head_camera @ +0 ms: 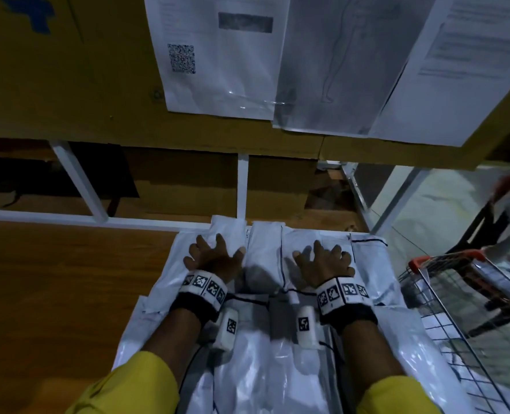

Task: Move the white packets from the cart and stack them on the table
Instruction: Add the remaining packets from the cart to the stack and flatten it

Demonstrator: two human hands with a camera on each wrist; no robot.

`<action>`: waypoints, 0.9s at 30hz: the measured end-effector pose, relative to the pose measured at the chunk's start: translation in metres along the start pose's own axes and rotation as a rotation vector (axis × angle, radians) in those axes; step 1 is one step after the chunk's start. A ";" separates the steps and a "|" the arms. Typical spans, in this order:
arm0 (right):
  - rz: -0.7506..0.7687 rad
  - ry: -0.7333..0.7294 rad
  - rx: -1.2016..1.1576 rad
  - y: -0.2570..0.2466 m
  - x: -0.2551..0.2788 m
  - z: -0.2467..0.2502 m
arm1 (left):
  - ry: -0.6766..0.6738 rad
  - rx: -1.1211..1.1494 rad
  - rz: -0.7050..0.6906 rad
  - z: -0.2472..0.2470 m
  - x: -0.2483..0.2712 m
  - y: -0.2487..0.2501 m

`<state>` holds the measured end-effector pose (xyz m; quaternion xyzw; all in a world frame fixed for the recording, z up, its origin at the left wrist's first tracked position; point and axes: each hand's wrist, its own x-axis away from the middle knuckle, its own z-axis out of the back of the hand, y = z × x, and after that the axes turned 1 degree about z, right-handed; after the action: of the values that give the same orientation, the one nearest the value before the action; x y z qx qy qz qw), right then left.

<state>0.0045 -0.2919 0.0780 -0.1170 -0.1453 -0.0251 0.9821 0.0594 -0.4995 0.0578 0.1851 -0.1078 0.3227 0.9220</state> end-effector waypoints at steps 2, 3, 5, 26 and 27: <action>0.027 0.015 -0.055 0.013 0.005 0.017 | 0.088 0.113 0.006 0.016 0.013 0.005; 0.050 0.018 -0.079 0.021 0.007 0.024 | 0.118 0.168 -0.003 0.023 0.022 0.008; 0.098 0.051 -0.135 0.039 0.010 0.035 | 0.176 0.248 -0.048 0.035 0.043 0.017; -0.033 0.476 -0.377 0.443 0.138 0.107 | 0.169 0.477 -0.769 -0.110 0.327 0.309; -0.065 0.488 -0.393 0.463 0.143 0.108 | 0.146 0.467 -0.802 -0.123 0.335 0.327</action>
<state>0.1496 0.1817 0.1172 -0.2904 0.0989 -0.1113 0.9453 0.1188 -0.0269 0.1416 0.3912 0.1129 -0.0310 0.9128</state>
